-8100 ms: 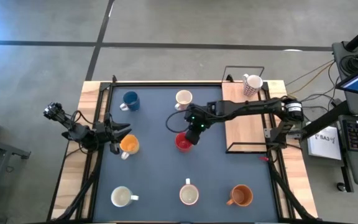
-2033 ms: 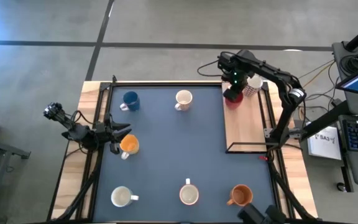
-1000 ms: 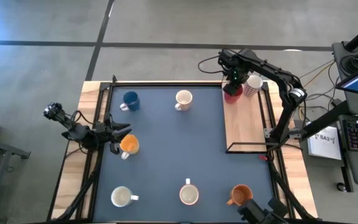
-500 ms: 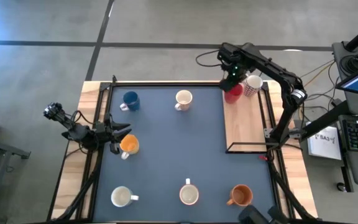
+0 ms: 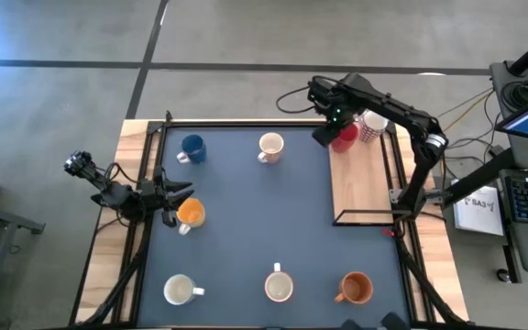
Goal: Place coffee mugs
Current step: Put the red mug on the shelf
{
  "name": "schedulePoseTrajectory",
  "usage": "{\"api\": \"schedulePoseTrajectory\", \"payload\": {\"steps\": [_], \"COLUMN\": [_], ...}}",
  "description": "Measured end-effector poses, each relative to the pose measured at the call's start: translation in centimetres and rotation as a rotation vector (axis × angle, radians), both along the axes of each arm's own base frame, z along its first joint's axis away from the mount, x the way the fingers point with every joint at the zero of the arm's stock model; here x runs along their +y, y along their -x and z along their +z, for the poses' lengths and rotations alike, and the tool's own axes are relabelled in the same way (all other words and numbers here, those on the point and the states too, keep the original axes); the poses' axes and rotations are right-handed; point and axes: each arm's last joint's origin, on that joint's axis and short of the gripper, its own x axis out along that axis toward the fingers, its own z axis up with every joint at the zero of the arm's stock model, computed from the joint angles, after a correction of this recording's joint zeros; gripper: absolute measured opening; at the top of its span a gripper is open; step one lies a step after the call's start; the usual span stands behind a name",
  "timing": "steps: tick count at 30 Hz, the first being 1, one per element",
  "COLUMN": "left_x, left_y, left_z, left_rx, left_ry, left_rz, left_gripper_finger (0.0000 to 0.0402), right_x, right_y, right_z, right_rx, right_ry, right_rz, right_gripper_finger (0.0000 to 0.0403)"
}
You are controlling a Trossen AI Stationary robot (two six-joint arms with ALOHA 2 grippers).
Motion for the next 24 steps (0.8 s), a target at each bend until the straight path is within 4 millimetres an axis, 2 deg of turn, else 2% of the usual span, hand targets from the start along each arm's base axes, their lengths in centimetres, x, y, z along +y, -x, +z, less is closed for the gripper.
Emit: {"api": "schedulePoseTrajectory", "payload": {"steps": [8,17,21,24], "left_x": [0.0,0.0,0.0,0.0], "left_y": [0.0,0.0,0.0,0.0], "left_z": [0.0,0.0,0.0,0.0], "left_rx": [0.0,0.0,0.0,0.0], "left_ry": [0.0,0.0,0.0,0.0], "left_rz": [0.0,0.0,0.0,0.0], "left_gripper_finger": [0.0095,0.0095,0.0095,0.0095], "right_x": [-0.1,-0.5,-0.5,-0.6], "right_y": [0.1,0.7,0.7,0.7], "right_z": [-1.0,-4.3,-4.4,-4.4], "right_rx": [0.029,0.075,0.082,0.083], "right_ry": [-0.016,-0.055,-0.059,-0.06], "right_rz": [-0.009,-0.016,0.016,0.041], "right_gripper_finger": [0.0121,0.0121,0.0117,0.0098]}}
